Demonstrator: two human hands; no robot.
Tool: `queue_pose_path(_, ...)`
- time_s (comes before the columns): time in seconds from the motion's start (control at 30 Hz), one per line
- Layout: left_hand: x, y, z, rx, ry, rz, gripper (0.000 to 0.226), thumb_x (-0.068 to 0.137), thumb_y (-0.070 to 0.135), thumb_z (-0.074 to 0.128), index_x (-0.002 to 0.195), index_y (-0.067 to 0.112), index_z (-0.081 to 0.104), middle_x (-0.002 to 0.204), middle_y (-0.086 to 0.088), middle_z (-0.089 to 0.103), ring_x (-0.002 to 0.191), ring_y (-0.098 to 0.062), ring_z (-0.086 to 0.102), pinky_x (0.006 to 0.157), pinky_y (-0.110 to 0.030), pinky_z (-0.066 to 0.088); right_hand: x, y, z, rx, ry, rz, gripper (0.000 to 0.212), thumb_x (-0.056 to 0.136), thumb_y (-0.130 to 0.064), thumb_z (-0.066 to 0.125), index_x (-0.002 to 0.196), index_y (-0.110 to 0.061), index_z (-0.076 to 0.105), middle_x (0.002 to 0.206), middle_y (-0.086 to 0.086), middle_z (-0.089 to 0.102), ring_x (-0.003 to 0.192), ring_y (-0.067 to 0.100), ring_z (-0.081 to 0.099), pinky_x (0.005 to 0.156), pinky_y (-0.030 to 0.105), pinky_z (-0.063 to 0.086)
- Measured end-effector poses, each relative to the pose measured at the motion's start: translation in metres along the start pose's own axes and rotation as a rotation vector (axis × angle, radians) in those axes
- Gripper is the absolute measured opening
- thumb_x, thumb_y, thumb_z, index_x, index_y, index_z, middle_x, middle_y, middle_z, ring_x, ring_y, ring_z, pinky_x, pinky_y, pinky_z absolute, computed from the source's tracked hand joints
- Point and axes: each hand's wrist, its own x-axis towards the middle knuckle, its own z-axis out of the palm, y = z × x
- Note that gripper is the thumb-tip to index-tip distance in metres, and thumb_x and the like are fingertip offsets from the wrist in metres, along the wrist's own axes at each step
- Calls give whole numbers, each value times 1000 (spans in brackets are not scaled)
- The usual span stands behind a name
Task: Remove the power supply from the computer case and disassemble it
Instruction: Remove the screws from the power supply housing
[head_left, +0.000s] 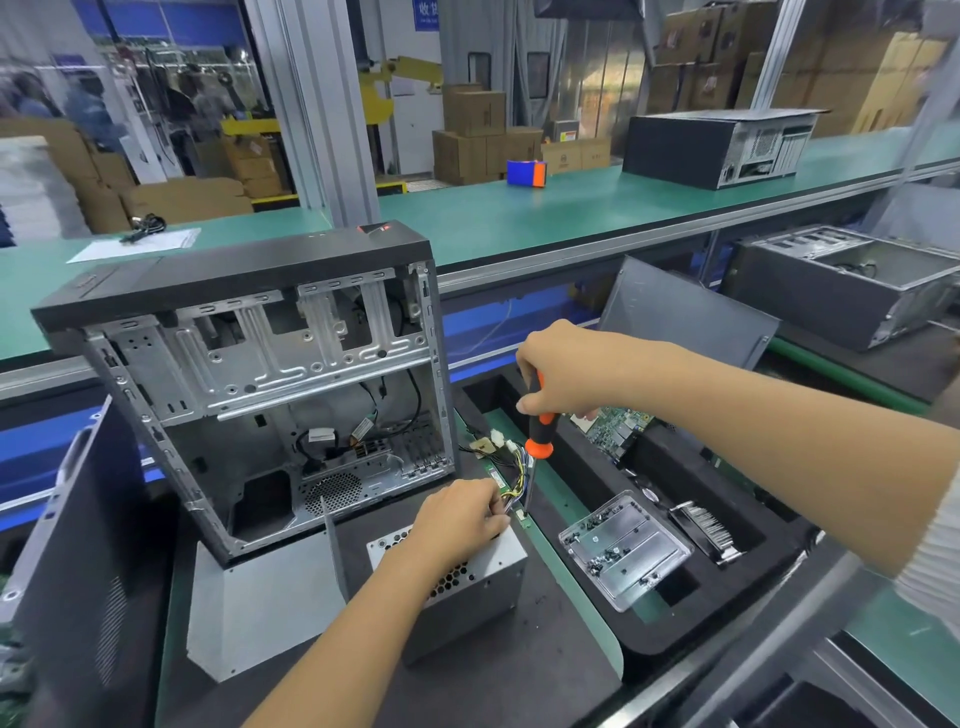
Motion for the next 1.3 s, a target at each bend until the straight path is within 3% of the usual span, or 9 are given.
queue_pose_path(0.13, 1, 1, -2, 19, -47, -8, 10, 95, 32, 58, 94, 22, 56, 101, 3, 64, 99, -22, 58, 73, -31, 36, 0, 1, 2, 16, -10, -6, 25, 93, -29, 56, 100, -4, 55, 83, 15, 71, 53, 26, 62, 56, 28, 53)
queue_pose_path(0.27, 1, 0, -3, 9, -94, -3, 8, 94, 32, 59, 92, 26, 54, 87, 11, 53, 93, -20, 55, 71, -30, 34, 1, 2, 4, 15, -23, -5, 27, 94, -29, 55, 100, -3, 55, 84, 16, 71, 52, 25, 62, 52, 26, 51)
queue_pose_path(0.5, 5, 2, -3, -7, -112, -23, 9, 95, 27, 57, 88, 24, 52, 98, 6, 64, 92, -20, 56, 74, -32, 39, 2, 4, 8, 12, -26, -12, 25, 94, -30, 55, 95, -5, 53, 88, 17, 69, 47, 21, 58, 48, 23, 45)
queue_pose_path(0.7, 6, 1, -2, 118, -66, 15, 20, 97, 37, 56, 95, 17, 54, 103, -1, 65, 96, -25, 58, 73, -34, 38, 3, 8, 11, 14, -22, -14, 28, 92, -31, 57, 95, -4, 58, 85, 15, 71, 65, 28, 68, 51, 24, 46)
queue_pose_path(0.83, 5, 0, -1, 126, -76, 27, 22, 98, 38, 53, 98, 16, 54, 104, -1, 64, 95, -25, 57, 77, -37, 40, 3, 11, 13, 19, -33, -11, 29, 92, -32, 58, 95, -3, 60, 79, 14, 72, 49, 22, 60, 46, 22, 43)
queue_pose_path(0.97, 5, 0, 0, 127, -79, 20, 22, 99, 38, 52, 98, 16, 52, 104, -2, 63, 95, -26, 57, 77, -37, 41, 5, 12, 14, 41, -40, -4, 28, 92, -32, 59, 94, -4, 58, 79, 14, 71, 50, 23, 60, 46, 22, 42)
queue_pose_path(1.17, 7, -2, -1, 119, -102, 15, 22, 100, 37, 51, 98, 15, 52, 104, -2, 63, 95, -26, 56, 75, -36, 39, 7, 13, 16, 31, -63, -3, 29, 91, -32, 60, 94, -3, 62, 78, 14, 72, 61, 27, 67, 44, 20, 39)
queue_pose_path(1.3, 10, -2, -3, 128, -142, -1, 24, 100, 38, 50, 98, 14, 53, 105, -3, 63, 96, -26, 57, 78, -37, 41, 10, 14, 24, 30, -80, -20, 33, 89, -34, 61, 95, -2, 67, 82, 15, 72, 74, 28, 70, 52, 24, 46)
